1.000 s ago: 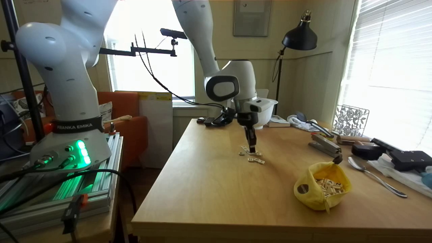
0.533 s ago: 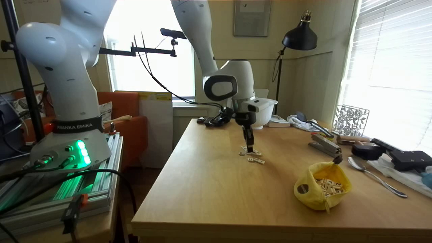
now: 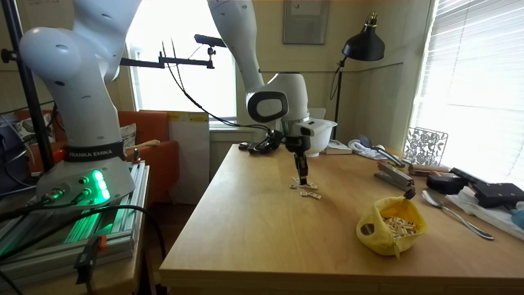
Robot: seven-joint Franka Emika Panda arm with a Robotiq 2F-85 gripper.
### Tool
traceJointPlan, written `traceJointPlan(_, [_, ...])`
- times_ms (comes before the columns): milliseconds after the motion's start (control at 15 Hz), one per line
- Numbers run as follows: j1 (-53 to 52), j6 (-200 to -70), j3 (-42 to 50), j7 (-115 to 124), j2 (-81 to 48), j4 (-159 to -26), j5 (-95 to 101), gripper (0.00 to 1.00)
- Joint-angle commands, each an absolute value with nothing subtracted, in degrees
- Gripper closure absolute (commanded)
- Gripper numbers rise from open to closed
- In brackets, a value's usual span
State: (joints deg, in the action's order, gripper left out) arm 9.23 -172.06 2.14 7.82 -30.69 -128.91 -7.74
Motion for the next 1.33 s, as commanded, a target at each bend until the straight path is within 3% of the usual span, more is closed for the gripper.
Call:
traceJointPlan(0, [8.1, -172.2, 2.8, 8.3, -31.6, -129.0, -8.6, 1.0])
traceJointPlan(1267, [8.8, -174.7, 2.1, 8.0, -32.8, -128.5, -9.1, 1.0])
